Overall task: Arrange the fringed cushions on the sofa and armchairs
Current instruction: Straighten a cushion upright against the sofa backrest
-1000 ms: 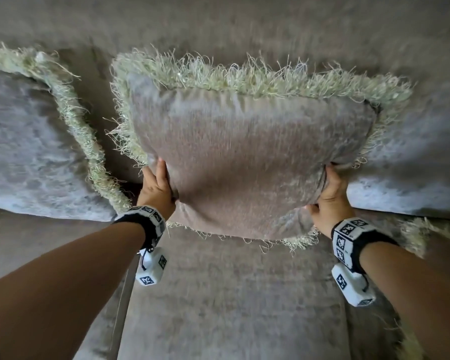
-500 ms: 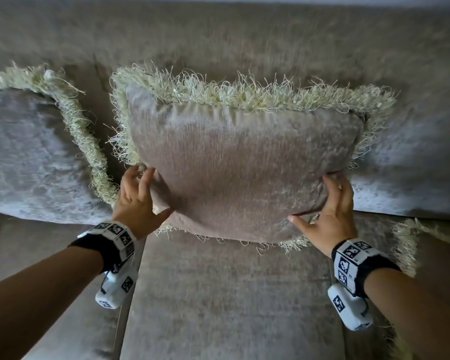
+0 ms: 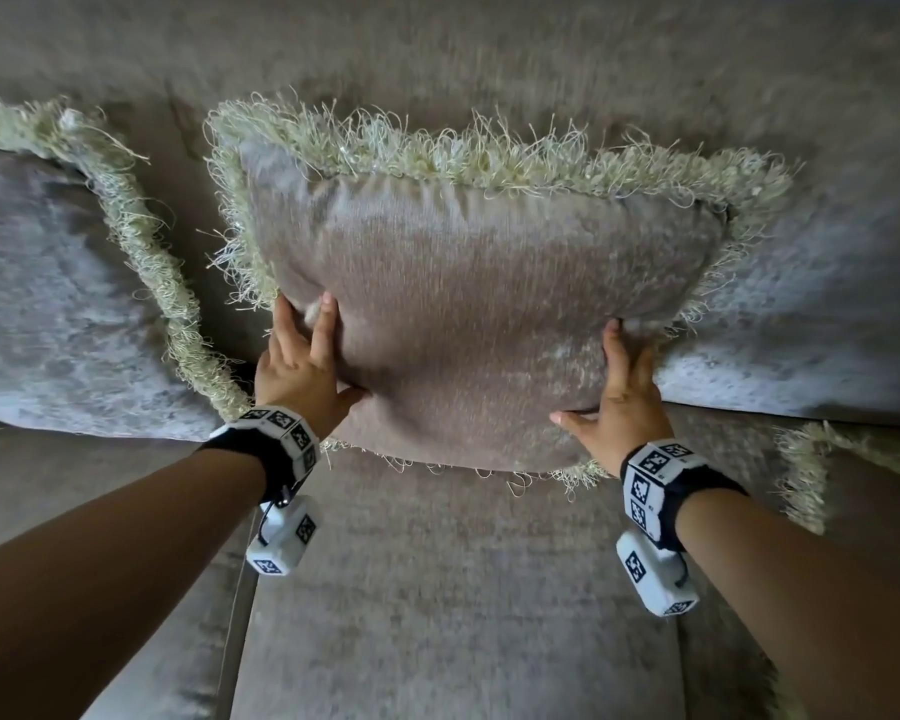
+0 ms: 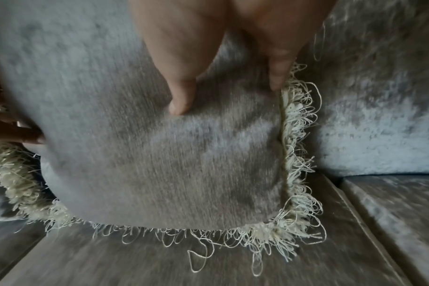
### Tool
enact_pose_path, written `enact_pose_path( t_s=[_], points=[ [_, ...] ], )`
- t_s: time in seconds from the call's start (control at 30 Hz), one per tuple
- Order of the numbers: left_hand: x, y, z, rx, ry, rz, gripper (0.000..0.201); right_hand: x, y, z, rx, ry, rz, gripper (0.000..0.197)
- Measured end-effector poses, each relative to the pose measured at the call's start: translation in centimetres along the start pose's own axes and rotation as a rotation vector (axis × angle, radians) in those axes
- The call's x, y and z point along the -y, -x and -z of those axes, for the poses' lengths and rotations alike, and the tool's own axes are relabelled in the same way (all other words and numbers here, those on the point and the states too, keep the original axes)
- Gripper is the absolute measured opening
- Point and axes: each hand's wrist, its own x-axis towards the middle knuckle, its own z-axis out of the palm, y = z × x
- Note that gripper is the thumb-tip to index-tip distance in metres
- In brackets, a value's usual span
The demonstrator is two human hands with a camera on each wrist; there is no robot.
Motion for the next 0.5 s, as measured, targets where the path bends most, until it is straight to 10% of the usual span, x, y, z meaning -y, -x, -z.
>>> enact_pose_path(
  t_s=[0.27, 0.5],
  points=[
    [-2.4, 2.5, 1.4, -0.136, 0.007, -0.032, 0.107, -2.3, 3.2, 4.3, 0.075, 0.044, 0.011, 0.104],
    [-13.3, 5.7, 3.6, -0.182, 0.098, -0.602, 0.068, -6.5, 7.7, 9.4, 0.057, -0.050, -0.026, 0.065]
  ],
)
